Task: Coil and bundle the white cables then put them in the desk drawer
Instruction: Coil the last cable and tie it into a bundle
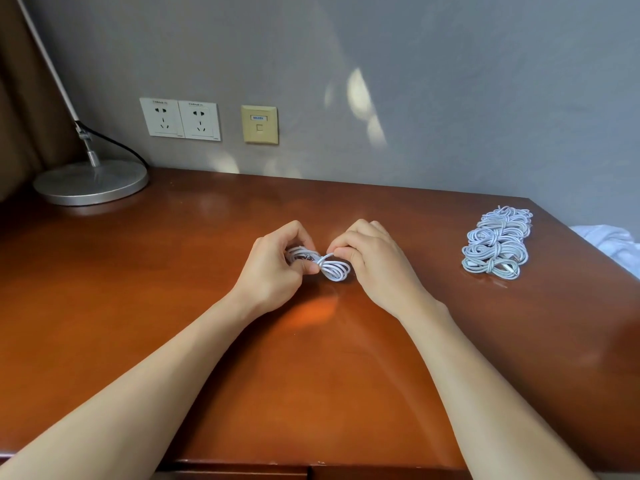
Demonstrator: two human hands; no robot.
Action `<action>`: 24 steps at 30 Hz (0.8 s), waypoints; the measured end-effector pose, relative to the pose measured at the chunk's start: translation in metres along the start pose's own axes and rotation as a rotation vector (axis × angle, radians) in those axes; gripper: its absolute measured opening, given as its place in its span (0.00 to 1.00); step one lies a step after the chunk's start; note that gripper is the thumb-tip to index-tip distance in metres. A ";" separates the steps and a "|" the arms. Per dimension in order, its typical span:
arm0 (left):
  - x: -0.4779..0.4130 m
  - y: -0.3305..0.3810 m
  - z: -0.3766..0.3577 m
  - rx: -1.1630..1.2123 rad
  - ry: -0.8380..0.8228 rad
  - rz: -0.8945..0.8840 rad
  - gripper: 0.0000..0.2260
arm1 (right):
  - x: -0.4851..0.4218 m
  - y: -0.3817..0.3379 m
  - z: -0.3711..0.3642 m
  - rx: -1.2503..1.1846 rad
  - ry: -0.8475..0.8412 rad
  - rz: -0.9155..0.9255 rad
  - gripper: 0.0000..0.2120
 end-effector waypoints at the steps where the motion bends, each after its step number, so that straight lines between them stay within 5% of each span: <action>1: 0.000 0.000 0.000 0.002 -0.005 -0.002 0.13 | 0.000 -0.001 -0.001 -0.050 0.007 -0.014 0.09; 12: -0.002 0.002 -0.003 -0.010 -0.023 -0.033 0.15 | 0.003 -0.006 -0.006 -0.327 0.107 -0.069 0.11; 24: 0.001 0.003 -0.001 -0.002 0.012 -0.044 0.14 | 0.004 -0.002 -0.007 -0.525 0.036 -0.159 0.07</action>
Point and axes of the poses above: each hand's wrist, its own x-axis away from the middle knuckle, its own z-axis out of the back of the hand, y = z × x, the point moved 2 cm from there along -x, towards the middle knuckle, and after that the axes turned 4 degrees about -y, right-handed, at the moved point
